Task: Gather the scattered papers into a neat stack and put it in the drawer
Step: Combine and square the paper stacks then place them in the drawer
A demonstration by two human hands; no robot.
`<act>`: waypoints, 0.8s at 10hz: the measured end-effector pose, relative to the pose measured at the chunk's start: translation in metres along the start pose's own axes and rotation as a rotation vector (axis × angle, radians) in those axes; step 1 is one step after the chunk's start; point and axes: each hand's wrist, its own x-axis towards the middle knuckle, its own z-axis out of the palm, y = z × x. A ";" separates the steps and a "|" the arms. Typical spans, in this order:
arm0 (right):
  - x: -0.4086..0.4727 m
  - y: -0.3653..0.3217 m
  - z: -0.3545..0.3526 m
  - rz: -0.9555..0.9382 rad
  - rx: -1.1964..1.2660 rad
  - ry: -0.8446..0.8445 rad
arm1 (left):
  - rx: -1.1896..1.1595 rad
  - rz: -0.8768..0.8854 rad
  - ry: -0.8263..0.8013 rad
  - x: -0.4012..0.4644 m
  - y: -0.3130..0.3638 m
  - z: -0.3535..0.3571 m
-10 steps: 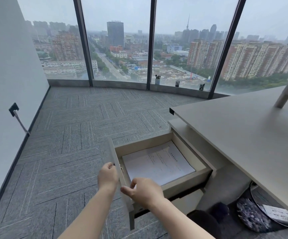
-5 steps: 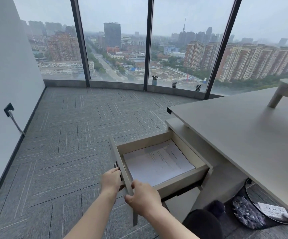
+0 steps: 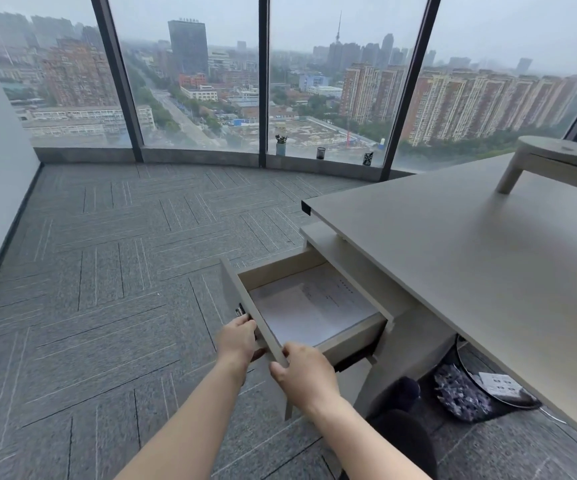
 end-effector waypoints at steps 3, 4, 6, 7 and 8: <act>-0.002 0.037 -0.009 0.153 0.212 0.232 | -0.085 -0.043 -0.095 0.023 -0.005 0.042; -0.003 0.054 -0.008 0.280 0.274 0.284 | -0.140 -0.072 -0.120 0.027 -0.007 0.057; 0.001 0.084 -0.007 0.472 0.398 0.413 | -0.148 -0.071 -0.170 0.025 -0.014 0.090; 0.005 0.098 -0.013 0.506 0.438 0.419 | -0.153 -0.070 -0.196 0.025 -0.016 0.106; 0.010 0.112 -0.017 0.517 0.474 0.381 | -0.169 -0.115 -0.203 0.026 -0.020 0.121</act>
